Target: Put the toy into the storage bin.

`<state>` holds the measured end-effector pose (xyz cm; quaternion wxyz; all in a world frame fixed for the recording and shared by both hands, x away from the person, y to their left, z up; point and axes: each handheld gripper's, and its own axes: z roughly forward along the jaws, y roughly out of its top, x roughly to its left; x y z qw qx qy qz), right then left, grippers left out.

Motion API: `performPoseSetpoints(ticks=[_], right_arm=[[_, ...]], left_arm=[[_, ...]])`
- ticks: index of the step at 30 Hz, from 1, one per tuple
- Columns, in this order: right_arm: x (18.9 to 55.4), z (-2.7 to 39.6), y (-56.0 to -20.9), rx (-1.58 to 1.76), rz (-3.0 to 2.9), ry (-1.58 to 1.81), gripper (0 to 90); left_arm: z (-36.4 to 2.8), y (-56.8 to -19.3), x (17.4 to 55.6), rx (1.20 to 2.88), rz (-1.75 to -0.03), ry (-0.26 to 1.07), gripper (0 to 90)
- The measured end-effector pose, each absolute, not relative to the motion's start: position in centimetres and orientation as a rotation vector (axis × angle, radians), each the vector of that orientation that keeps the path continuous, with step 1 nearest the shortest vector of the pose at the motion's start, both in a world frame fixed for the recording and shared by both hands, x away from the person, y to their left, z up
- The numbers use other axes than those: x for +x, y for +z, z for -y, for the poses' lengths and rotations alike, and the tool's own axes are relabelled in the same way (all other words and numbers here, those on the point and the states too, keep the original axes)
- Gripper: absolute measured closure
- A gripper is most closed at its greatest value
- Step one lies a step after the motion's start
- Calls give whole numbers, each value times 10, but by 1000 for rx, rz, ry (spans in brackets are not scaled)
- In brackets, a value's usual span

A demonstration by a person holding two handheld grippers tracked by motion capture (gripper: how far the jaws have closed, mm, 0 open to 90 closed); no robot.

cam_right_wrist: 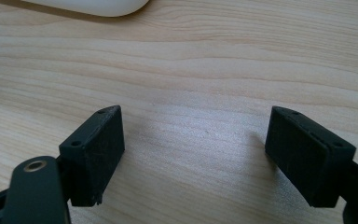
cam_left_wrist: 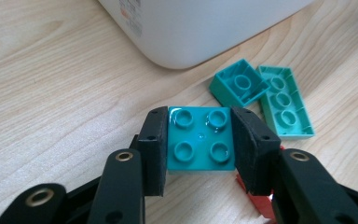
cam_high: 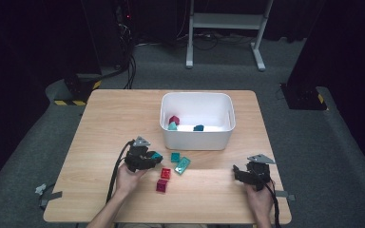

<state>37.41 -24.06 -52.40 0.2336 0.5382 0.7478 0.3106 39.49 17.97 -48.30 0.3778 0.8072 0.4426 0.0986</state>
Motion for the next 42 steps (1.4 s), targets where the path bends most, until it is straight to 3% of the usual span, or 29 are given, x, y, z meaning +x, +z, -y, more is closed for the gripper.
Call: performPoseSetpoints(ticks=[42], right_arm=[[374, 241, -524, 1476, -2055, 854, 194]], left_arm=[[-193, -395, 414, 1974, -1030, 216, 586]])
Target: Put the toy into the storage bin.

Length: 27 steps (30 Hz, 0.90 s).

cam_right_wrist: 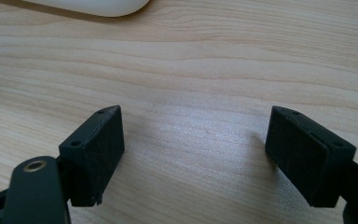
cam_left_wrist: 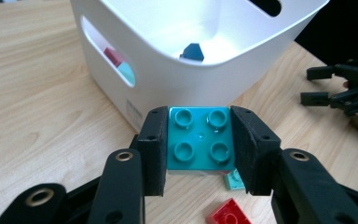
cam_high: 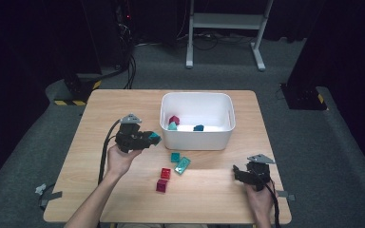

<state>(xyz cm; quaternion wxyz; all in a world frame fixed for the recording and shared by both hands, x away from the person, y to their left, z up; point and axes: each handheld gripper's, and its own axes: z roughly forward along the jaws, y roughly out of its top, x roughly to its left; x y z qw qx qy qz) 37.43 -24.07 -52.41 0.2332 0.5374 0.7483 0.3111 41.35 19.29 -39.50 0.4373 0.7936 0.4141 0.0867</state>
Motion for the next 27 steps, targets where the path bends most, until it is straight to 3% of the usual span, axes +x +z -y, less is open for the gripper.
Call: performPoseSetpoints(ticks=[27], right_arm=[[374, 241, -524, 1477, -2056, 855, 194]], left_arm=[[-166, -344, 448, 1991, -955, 195, 585]])
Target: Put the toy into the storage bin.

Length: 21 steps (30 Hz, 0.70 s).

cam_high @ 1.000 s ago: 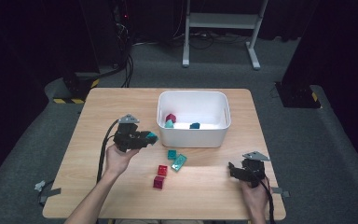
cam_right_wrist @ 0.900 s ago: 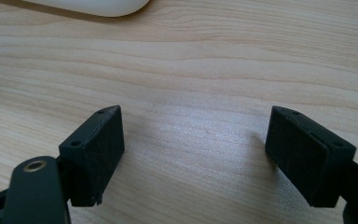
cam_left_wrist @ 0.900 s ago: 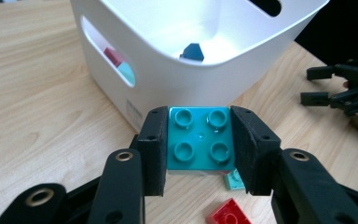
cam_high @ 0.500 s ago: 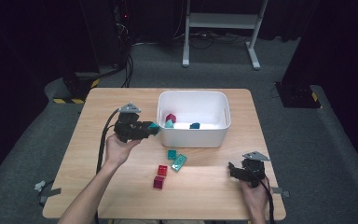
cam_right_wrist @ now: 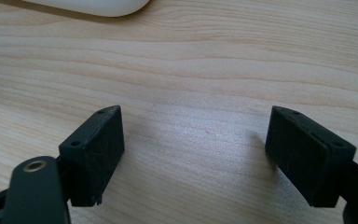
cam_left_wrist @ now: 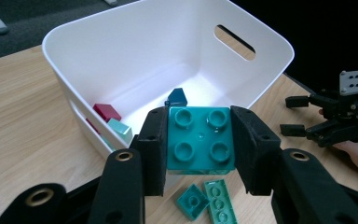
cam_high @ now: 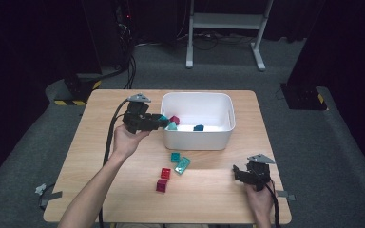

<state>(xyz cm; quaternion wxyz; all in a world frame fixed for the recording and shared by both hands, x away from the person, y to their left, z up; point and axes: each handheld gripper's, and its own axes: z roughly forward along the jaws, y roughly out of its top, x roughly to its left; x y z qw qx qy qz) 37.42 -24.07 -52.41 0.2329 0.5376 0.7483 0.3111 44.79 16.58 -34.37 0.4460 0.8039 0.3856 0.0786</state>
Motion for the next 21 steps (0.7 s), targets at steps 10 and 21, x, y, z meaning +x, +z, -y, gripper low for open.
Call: performPoseSetpoints(ticks=[10, 21], right_arm=[[374, 241, -524, 1477, -2056, 855, 194], [374, 241, -524, 1477, -2056, 855, 194]], left_arm=[[-149, -335, 464, 2006, -940, 191, 586], [-133, -337, 482, 2016, -955, 196, 585]])
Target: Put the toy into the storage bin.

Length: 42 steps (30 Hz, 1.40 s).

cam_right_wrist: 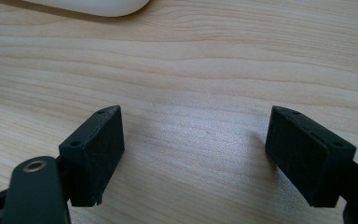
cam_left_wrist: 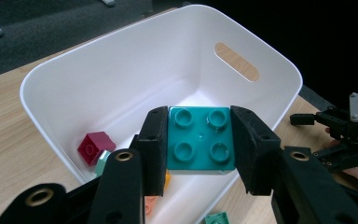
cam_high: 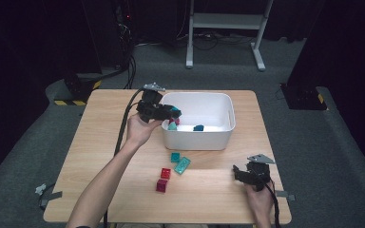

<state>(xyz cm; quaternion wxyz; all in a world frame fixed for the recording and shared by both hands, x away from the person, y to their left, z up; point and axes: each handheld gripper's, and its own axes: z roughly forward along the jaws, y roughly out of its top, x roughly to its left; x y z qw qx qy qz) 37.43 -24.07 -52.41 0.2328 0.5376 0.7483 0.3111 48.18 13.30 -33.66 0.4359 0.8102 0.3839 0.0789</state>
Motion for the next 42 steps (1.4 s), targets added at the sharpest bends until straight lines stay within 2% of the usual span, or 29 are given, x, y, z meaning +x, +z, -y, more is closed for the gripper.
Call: performPoseSetpoints(ticks=[13, 28, 33, 42], right_arm=[[374, 241, -524, 1477, -2056, 855, 194], [374, 241, -524, 1477, -2056, 855, 193], [374, 241, -524, 1477, -2056, 854, 194], [374, 241, -524, 1476, -2056, 855, 193]], left_arm=[[-112, -349, 499, 2060, -982, 205, 584], [-106, -362, 510, 2086, -1016, 217, 571], [-104, -364, 510, 2103, -1036, 229, 429], [-117, -352, 490, 2052, -999, 271, 389]])
